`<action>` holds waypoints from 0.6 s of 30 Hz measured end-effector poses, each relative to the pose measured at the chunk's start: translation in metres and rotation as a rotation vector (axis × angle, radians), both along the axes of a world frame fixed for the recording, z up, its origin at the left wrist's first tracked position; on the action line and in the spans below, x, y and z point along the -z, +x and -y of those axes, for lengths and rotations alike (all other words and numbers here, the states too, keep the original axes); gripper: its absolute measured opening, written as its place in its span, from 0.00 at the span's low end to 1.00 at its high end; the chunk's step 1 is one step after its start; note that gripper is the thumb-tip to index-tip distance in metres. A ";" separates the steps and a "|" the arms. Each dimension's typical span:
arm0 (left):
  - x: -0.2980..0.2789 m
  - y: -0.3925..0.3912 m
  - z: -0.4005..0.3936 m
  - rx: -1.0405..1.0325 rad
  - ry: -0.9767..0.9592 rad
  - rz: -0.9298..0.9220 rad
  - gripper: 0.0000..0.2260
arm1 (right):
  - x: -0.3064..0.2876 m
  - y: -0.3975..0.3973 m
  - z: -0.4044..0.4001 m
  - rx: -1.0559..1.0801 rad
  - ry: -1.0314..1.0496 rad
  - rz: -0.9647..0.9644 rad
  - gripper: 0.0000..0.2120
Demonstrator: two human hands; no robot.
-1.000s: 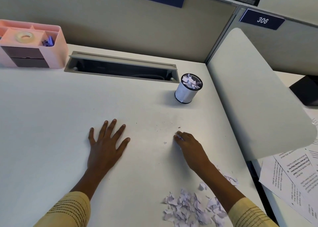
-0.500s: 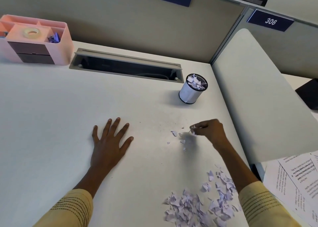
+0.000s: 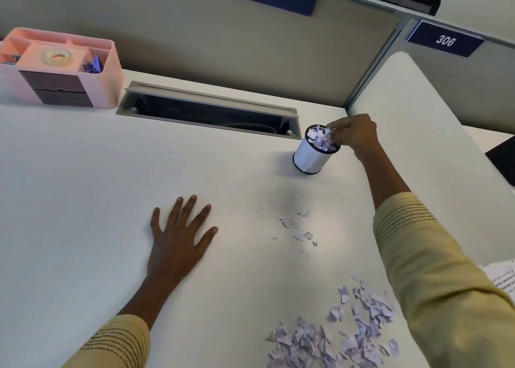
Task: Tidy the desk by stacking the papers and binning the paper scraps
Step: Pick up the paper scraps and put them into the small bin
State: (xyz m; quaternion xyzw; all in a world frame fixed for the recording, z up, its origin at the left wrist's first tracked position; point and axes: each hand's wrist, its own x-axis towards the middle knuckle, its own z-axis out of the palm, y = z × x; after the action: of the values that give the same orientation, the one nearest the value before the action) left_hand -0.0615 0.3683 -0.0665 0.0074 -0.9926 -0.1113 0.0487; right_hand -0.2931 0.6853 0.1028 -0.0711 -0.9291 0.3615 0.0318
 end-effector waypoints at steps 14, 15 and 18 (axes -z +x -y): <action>-0.001 0.001 0.000 0.006 -0.008 -0.003 0.27 | 0.098 0.160 0.000 -0.023 -0.058 -0.083 0.17; -0.001 0.001 0.000 0.005 -0.007 -0.001 0.27 | 0.114 0.177 0.004 -0.028 -0.016 0.013 0.28; -0.001 0.000 0.000 0.004 -0.007 0.006 0.27 | 0.146 0.209 0.026 -0.081 0.232 0.121 0.54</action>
State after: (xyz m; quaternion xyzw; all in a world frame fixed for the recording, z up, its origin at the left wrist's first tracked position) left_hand -0.0610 0.3684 -0.0654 0.0056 -0.9931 -0.1081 0.0455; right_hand -0.0844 0.6590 -0.0435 -0.0510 -0.9670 0.2479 -0.0310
